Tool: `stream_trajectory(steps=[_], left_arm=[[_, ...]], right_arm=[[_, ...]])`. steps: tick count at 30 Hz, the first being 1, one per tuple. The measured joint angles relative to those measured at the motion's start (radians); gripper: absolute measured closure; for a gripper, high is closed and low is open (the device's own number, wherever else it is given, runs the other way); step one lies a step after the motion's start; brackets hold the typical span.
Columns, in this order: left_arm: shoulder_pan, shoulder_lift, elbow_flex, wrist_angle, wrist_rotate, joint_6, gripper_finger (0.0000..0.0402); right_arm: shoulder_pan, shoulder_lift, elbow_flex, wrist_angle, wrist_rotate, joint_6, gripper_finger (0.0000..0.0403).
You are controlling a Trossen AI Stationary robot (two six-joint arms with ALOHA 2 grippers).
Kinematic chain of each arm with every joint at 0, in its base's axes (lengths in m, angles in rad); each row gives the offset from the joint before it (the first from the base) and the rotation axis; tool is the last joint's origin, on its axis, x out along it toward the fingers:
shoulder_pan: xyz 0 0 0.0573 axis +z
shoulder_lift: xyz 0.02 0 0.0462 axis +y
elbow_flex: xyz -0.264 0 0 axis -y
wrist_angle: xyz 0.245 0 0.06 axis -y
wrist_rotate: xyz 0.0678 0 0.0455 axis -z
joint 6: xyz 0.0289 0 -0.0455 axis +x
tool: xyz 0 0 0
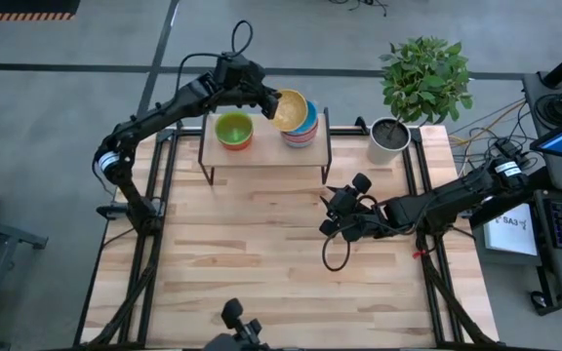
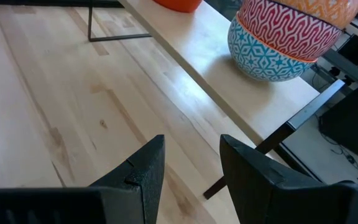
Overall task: Place and stack bowls onto a shelf
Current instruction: Stack the yellow patterned bowl on top of the light blue patterned bowl on the shelf
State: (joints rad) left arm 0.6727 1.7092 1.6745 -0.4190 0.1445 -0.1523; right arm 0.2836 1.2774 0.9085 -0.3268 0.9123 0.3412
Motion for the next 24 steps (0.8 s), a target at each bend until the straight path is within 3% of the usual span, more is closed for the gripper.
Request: stream_trajectory(steps=[19,24], left_arm=[[-0.009,0.000,0.002,0.036,0.024,-0.020,0.0318],[-0.010,-0.001,0.002,-0.005,0.026,0.037,0.0318]], right_arm=[[0.000,0.000,0.000,0.000,0.000,0.000,0.0258],[0.000,0.000,0.000,-0.006,0.000,0.000,0.0258]])
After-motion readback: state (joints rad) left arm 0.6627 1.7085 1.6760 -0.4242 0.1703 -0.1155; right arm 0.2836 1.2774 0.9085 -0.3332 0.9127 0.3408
